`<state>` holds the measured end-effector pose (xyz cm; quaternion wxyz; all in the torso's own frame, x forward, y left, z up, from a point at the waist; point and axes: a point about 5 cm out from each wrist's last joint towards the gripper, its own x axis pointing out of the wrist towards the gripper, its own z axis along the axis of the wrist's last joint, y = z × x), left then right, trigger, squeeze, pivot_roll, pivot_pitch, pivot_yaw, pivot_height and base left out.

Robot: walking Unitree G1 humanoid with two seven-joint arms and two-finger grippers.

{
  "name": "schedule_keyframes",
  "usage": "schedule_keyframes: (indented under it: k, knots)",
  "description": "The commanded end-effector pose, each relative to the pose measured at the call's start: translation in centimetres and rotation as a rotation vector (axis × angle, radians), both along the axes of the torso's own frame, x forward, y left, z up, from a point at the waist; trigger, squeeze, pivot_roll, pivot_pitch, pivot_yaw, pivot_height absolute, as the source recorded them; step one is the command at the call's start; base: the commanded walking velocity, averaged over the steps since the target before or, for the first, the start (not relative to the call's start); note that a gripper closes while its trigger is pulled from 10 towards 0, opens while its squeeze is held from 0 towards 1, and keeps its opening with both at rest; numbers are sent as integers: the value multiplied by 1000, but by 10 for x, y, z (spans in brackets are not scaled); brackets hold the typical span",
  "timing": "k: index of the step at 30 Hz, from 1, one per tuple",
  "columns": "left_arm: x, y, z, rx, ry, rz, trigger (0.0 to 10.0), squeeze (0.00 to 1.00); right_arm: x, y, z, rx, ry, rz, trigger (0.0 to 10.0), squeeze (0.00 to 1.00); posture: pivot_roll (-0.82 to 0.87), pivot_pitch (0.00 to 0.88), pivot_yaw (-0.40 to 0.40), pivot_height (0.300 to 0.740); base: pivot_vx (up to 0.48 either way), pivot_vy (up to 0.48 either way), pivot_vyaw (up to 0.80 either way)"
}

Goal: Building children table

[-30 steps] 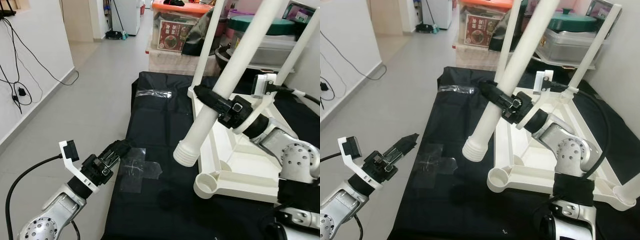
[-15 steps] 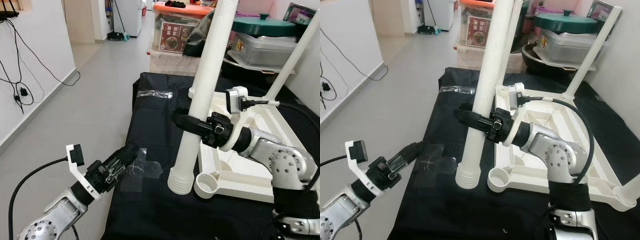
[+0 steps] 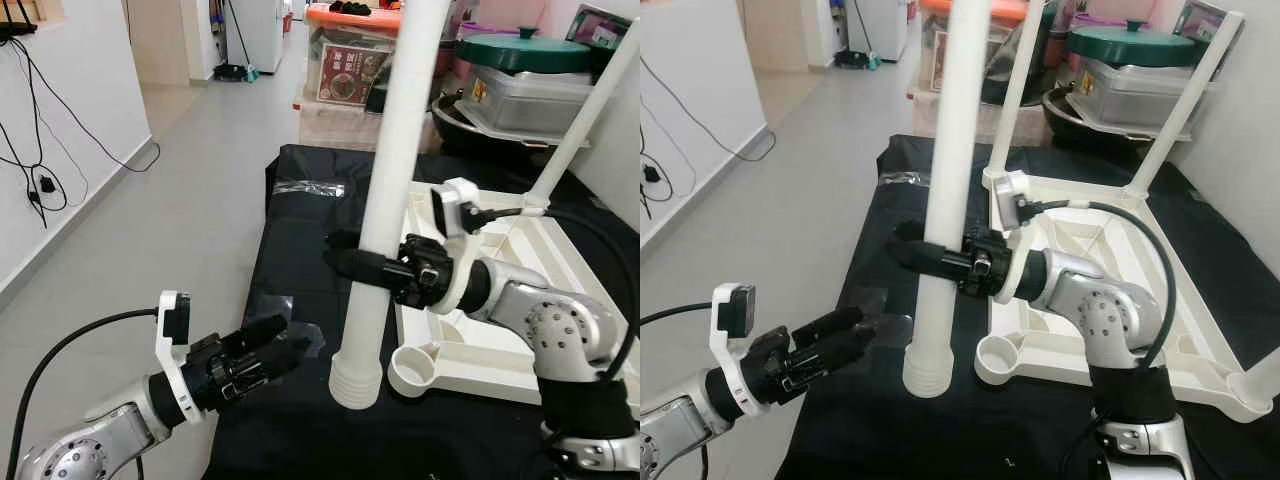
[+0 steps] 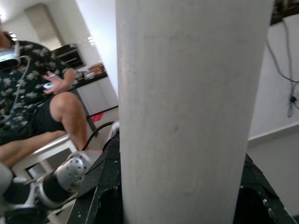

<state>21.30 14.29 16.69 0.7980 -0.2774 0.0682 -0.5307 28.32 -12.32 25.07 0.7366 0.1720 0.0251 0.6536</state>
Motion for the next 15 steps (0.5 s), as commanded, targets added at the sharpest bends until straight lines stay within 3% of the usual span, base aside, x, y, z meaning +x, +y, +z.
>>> schedule_keyframes:
  k: [1, 2, 8, 10, 15]
  knots:
    - [-3, -5, -3, 69, -16, -73, 10000, 0, -3, 10, 6, 1, -40, 52, 0, 0, -24, 0, -74, 740, 0, 0, 0]
    - [-2, -7, -5, 125, -39, -110, 10000, 0, -4, 18, 8, 1, -49, 81, 0, 0, -25, 0, -74, 740, 0, 0, 0]
    - [2, -10, 0, 167, -76, -156, 10000, 0, -8, 34, 10, 0, -56, 146, 0, 0, -22, 0, -70, 740, 0, 0, 0]
    - [9, -12, 0, 181, -92, -152, 10000, 0, -13, 52, 11, 3, -64, 206, 0, 0, -30, 0, -65, 740, 0, 0, 0]
    - [14, -15, 0, 203, -119, -163, 10000, 0, -17, 69, 13, 16, -69, 250, 0, 0, -28, 0, -66, 740, 0, 0, 0]
